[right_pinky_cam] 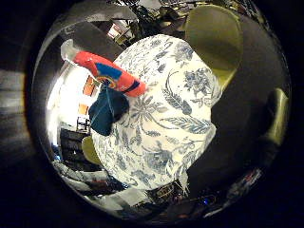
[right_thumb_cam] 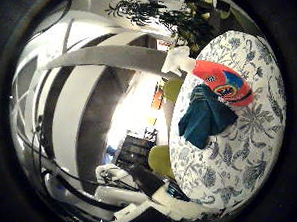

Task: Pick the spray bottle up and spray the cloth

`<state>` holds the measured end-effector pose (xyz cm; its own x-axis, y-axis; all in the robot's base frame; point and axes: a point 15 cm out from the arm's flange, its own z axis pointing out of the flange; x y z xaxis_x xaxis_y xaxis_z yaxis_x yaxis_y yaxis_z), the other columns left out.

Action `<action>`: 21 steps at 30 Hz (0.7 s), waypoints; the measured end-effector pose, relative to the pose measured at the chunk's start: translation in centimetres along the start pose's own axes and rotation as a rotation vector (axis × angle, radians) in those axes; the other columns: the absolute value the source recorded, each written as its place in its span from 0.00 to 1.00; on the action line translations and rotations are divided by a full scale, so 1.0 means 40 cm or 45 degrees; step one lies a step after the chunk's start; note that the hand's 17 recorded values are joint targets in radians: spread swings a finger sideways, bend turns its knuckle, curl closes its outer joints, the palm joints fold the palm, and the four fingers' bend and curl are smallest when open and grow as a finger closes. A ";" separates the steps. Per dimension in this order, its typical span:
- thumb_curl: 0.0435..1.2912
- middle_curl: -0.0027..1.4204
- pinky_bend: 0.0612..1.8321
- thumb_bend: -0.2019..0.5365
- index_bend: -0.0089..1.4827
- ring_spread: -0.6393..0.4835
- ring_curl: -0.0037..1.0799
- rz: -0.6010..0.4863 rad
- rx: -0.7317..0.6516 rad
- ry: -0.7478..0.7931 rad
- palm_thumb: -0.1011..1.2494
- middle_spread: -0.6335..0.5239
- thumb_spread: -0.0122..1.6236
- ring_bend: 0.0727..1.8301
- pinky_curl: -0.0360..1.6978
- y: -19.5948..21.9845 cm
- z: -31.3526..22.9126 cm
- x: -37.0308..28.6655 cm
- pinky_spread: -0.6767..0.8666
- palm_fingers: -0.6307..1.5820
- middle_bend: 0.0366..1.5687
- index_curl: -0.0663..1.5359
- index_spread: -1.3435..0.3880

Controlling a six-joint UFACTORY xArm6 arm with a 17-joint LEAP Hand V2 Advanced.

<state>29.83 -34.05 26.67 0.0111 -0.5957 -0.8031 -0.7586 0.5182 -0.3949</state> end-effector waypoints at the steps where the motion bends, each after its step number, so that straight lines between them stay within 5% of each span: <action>1: 0.21 0.24 0.50 0.23 0.11 0.75 0.23 0.001 0.002 -0.016 0.35 0.70 0.55 0.26 0.02 -0.006 0.013 0.004 0.70 0.30 0.20 0.21 0.70; 21: 0.21 0.24 0.47 0.23 0.11 0.74 0.24 -0.012 -0.081 -0.117 0.39 0.68 0.55 0.26 0.02 -0.107 0.148 0.058 0.69 0.32 0.20 0.21 0.70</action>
<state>36.95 -34.02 23.86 0.0759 -0.5400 -0.8383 -0.7979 0.4713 -0.3759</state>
